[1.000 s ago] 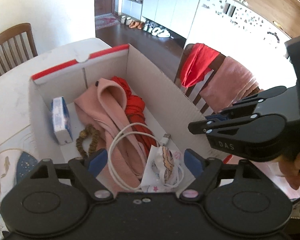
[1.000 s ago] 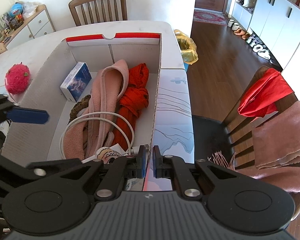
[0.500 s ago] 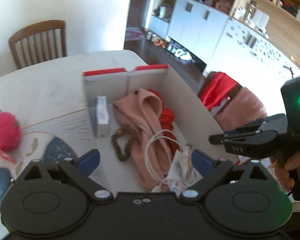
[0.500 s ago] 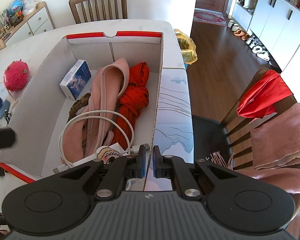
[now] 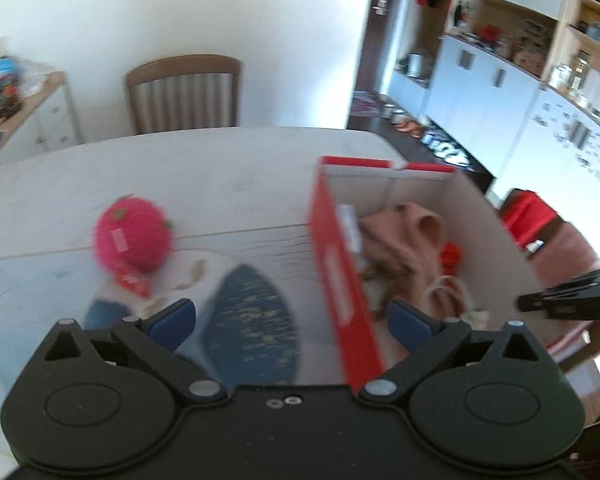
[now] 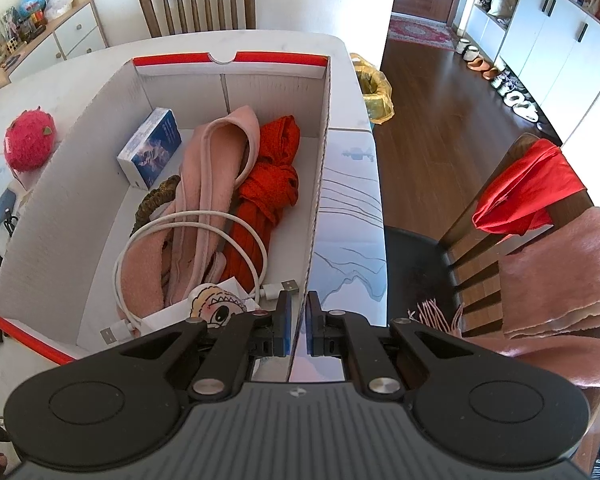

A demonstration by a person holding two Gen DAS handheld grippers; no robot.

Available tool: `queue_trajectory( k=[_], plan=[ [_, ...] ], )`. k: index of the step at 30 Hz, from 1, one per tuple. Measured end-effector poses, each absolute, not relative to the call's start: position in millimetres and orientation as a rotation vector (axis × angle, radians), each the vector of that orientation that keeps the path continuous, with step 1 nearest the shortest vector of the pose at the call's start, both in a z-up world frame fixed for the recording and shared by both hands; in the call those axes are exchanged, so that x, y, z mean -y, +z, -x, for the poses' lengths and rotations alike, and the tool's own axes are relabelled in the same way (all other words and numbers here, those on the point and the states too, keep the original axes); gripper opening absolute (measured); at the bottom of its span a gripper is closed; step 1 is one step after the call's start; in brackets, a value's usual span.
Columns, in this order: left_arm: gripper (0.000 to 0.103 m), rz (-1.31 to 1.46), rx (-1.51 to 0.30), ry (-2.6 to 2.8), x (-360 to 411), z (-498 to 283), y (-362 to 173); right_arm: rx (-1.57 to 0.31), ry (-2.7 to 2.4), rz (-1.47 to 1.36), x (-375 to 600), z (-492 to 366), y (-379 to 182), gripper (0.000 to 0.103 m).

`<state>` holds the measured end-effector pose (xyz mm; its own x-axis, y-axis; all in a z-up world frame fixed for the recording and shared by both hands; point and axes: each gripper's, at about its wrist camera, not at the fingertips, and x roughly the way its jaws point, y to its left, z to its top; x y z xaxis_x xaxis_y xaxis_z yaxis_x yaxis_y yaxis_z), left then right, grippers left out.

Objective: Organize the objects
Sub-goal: 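Move the left gripper back to the table over the black cloth item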

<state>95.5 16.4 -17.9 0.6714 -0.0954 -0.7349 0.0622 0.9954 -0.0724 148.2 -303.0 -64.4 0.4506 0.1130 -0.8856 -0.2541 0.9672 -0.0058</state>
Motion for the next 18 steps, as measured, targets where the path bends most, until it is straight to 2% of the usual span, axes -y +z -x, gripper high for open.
queue_trajectory(
  k=[18],
  plan=[
    [0.101,0.086,-0.915,0.124,-104.7,-73.0,-80.6,-1.093,0.211,0.175,297.9,-148.2,-64.7,0.006]
  ],
)
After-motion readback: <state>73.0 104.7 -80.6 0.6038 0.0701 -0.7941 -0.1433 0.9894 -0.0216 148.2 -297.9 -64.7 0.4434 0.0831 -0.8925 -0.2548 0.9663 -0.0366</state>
